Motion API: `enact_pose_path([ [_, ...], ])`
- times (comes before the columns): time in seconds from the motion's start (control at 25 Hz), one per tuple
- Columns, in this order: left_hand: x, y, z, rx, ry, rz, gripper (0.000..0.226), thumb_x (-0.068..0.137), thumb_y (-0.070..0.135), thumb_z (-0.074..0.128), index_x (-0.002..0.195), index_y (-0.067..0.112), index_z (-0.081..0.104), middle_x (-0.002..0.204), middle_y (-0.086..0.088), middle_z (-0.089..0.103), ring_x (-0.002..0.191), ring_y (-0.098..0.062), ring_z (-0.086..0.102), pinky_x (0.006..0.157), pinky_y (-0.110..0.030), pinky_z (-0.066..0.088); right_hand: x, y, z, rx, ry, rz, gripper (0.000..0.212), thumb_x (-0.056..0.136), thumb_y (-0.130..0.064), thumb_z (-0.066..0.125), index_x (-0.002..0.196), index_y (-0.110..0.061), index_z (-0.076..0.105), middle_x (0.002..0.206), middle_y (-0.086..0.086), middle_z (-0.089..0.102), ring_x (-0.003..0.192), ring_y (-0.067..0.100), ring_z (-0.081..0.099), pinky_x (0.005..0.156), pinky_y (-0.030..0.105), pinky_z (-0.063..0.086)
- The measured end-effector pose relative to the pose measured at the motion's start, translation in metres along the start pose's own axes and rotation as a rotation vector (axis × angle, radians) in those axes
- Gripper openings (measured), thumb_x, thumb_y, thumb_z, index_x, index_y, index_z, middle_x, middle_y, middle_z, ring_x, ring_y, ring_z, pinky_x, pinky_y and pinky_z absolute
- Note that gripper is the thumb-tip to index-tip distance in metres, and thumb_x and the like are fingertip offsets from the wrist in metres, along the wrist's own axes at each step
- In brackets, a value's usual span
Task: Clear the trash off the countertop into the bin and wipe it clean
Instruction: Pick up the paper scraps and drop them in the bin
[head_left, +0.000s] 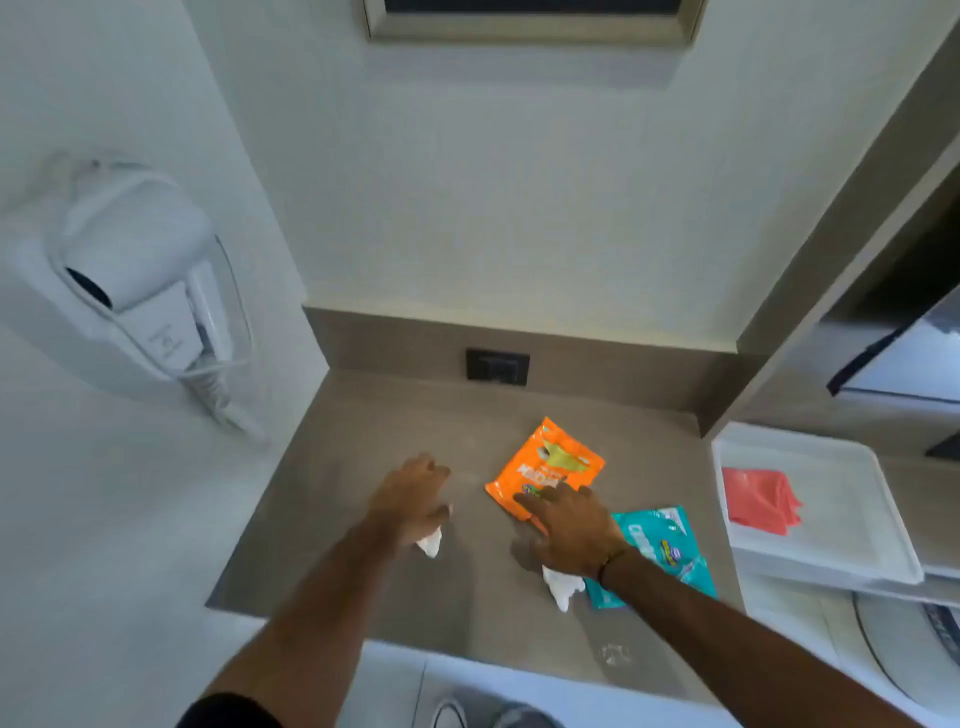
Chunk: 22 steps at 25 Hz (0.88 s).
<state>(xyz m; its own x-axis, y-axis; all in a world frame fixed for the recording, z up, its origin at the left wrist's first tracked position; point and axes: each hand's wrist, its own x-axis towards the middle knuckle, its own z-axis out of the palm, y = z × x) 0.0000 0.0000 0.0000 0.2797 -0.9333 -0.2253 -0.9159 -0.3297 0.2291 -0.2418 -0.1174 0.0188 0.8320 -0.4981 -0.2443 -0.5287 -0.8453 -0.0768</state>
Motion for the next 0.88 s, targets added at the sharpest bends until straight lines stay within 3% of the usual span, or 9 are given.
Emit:
enact_pose_path([
  [0.16, -0.038, -0.014, 0.056, 0.053, -0.111, -0.048, 0.037, 0.093, 0.019, 0.053, 0.13, 0.021, 0.058, 0.139, -0.006, 0.049, 0.13, -0.029, 0.05, 0.1, -0.041, 0.049, -0.02, -0.018, 0.051, -0.03, -0.092, 0.067, 0.039, 0.092, -0.034, 0.044, 0.13, -0.029, 0.054, 0.129, 0.009, 0.057, 0.12, 0.036, 0.055, 0.087, 0.044, 0.051],
  [0.36, -0.049, -0.017, 0.078, -0.207, 0.03, -0.204, 0.014, 0.088, 0.002, 0.054, 0.091, 0.006, 0.068, 0.112, -0.012, 0.06, 0.107, -0.032, 0.061, 0.085, -0.044, 0.052, -0.022, -0.025, 0.079, 0.075, -0.117, 0.2, 0.033, 0.09, -0.009, 0.051, 0.12, -0.019, 0.059, 0.12, 0.01, 0.056, 0.108, 0.033, 0.059, 0.081, 0.043, 0.053],
  [0.44, -0.049, -0.013, 0.083, -0.389, 0.089, -0.235, 0.012, 0.086, 0.001, 0.062, 0.087, 0.003, 0.073, 0.105, -0.015, 0.066, 0.097, -0.033, 0.065, 0.085, -0.043, 0.054, -0.021, -0.033, 0.083, 0.279, -0.036, 0.328, 0.023, 0.084, -0.013, 0.06, 0.104, -0.018, 0.069, 0.108, 0.009, 0.065, 0.101, 0.031, 0.065, 0.076, 0.036, 0.051],
  [0.56, -0.051, 0.008, 0.083, -0.615, 0.096, -0.209, 0.012, 0.079, 0.003, 0.075, 0.089, 0.007, 0.079, 0.096, -0.008, 0.075, 0.082, -0.02, 0.068, 0.08, -0.028, 0.052, -0.022, -0.047, 0.078, 0.681, 0.065, 0.58, 0.02, 0.071, -0.018, 0.076, 0.091, -0.019, 0.077, 0.085, 0.004, 0.075, 0.081, 0.021, 0.069, 0.068, 0.025, 0.046],
  [0.72, -0.073, 0.053, 0.096, -0.779, 0.022, -0.177, 0.01, 0.072, 0.01, 0.083, 0.081, 0.016, 0.082, 0.072, 0.0, 0.075, 0.058, -0.006, 0.057, 0.063, -0.021, 0.046, -0.048, -0.061, 0.076, 1.025, 0.119, 0.651, 0.017, 0.068, -0.016, 0.086, 0.069, -0.027, 0.073, 0.062, -0.008, 0.066, 0.054, -0.002, 0.055, 0.057, 0.018, 0.044],
  [0.88, -0.116, 0.088, 0.12, -0.861, -0.031, -0.134, 0.006, 0.075, 0.014, 0.085, 0.079, 0.014, 0.082, 0.065, 0.01, 0.073, 0.053, 0.004, 0.061, 0.058, -0.009, 0.047, -0.105, -0.059, 0.09, 1.09, 0.137, 0.667, 0.025, 0.067, -0.016, 0.089, 0.062, -0.032, 0.07, 0.06, -0.009, 0.07, 0.051, -0.002, 0.057, 0.056, 0.017, 0.05],
])
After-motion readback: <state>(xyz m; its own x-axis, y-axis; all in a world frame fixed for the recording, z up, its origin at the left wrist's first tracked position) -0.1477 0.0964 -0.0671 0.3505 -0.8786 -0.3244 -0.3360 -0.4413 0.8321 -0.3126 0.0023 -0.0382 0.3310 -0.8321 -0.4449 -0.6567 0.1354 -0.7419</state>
